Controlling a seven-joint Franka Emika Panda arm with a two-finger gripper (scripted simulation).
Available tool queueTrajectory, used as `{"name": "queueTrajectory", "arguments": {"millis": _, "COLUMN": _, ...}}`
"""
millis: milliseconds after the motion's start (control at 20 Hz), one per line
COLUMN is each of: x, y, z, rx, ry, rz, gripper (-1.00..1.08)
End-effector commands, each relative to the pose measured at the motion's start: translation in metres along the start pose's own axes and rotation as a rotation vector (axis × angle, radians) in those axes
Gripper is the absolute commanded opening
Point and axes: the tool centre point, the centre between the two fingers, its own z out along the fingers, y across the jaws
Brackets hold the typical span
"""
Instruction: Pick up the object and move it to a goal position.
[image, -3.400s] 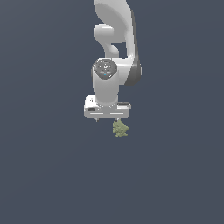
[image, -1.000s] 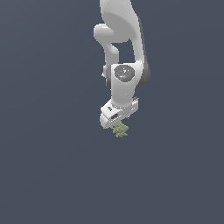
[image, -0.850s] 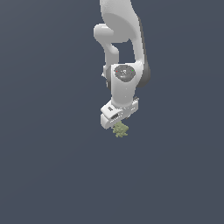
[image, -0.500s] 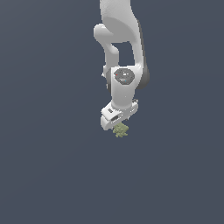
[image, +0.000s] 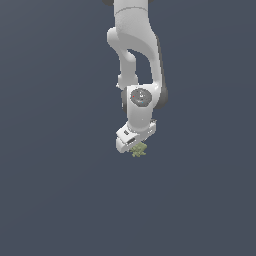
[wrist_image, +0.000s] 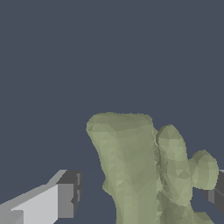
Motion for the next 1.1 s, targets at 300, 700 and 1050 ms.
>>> {"name": "queueTrajectory", "arguments": {"millis": 300, "x": 0.001, "y": 0.0, "z": 0.001, "rx": -0.001, "ry": 0.001, "rz": 0.0, "gripper": -1.0}}
{"name": "queueTrajectory", "arguments": {"millis": 700, "x": -0.004, "y": 0.005, "z": 0.0, "rx": -0.002, "ry": 0.002, "rz": 0.001, "gripper": -1.0}}
{"name": "queueTrajectory", "arguments": {"millis": 1050, "x": -0.032, "y": 0.032, "z": -0.005, "rx": -0.002, "ry": 0.002, "rz": 0.001, "gripper": -1.0}}
